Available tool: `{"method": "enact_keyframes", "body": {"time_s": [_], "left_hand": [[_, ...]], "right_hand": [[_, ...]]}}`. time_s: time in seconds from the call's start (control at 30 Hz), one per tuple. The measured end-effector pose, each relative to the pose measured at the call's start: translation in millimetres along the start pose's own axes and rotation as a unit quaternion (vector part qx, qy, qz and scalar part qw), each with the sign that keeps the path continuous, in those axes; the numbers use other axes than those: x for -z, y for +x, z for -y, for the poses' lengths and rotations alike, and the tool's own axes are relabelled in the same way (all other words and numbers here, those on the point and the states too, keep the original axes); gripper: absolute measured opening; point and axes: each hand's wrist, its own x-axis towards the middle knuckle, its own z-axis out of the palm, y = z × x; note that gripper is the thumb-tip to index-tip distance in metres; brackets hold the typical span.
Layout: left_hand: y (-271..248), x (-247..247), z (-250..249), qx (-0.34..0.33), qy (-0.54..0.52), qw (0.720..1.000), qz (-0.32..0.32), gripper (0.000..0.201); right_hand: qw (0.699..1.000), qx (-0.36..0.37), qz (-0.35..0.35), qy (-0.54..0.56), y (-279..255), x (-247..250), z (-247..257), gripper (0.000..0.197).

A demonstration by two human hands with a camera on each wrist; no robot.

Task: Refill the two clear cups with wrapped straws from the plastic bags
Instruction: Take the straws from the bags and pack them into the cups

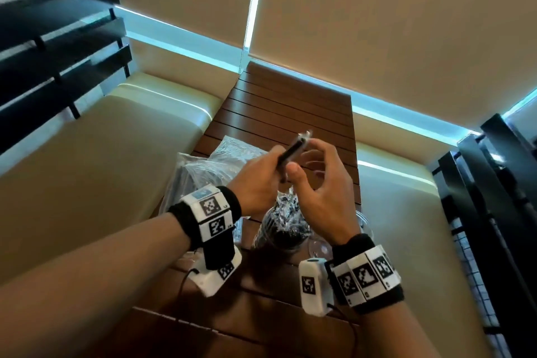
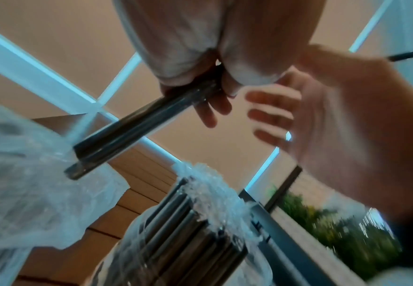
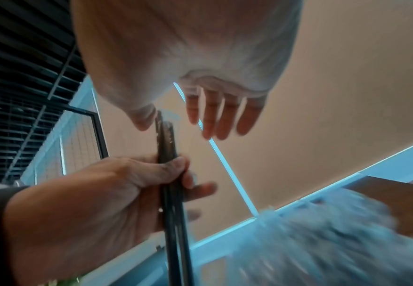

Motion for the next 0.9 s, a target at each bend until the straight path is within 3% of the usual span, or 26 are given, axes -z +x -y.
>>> {"method": "enact_keyframes", "body": {"time_s": [0.07, 0.13, 0.23, 0.3, 0.4, 0.53, 0.63, 0.7, 0.77, 0.9], "left_hand": [[3.6, 4.0, 11.9, 0.035, -0.056, 0.996, -0.055, 0.011], [6.7, 6.0, 22.0, 0.076, -0.115, 0.987, -0.088, 0.012], [8.3, 5.0, 28.2, 0.115, -0.164, 0.973, -0.119, 0.013], [8.4, 2.7, 30.7, 0.14, -0.21, 0.958, -0.133, 0.013], [6.7, 4.0, 34.8, 0.176, -0.288, 0.928, -0.159, 0.019], [1.2, 6.7, 37.6, 0.194, -0.352, 0.897, -0.185, 0.014], [-1.6, 4.8, 38.2, 0.192, -0.364, 0.892, -0.185, 0.011], [-2.4, 3.8, 37.9, 0.192, -0.355, 0.897, -0.179, 0.011], [-2.3, 3.3, 37.3, 0.19, -0.343, 0.903, -0.173, 0.011], [-2.2, 6.3, 36.8, 0.173, -0.305, 0.924, -0.151, 0.015]], "right_hand": [[0.989, -0.049, 0.034, -0.137, -12.6, -6.8, -14.0, 0.068], [0.953, -0.126, 0.12, -0.25, -26.2, -19.1, -26.2, 0.09], [0.921, -0.238, 0.182, -0.248, -38.9, -44.8, -35.9, 0.101], [0.932, -0.239, 0.148, -0.229, -41.8, -56.5, -40.7, 0.085], [0.965, -0.152, 0.099, -0.191, -42.7, -60.1, -51.2, 0.068], [0.991, -0.102, -0.014, -0.09, -57.8, -66.8, -63.2, 0.088], [0.976, -0.203, -0.076, -0.025, -73.9, -80.5, -63.9, 0.114], [0.953, -0.289, -0.088, 0.024, -75.2, -87.6, -60.4, 0.121], [0.941, -0.319, -0.103, 0.033, -72.8, -91.2, -62.0, 0.115], [0.949, -0.297, -0.107, -0.018, -67.2, -93.5, -72.0, 0.095]]}}
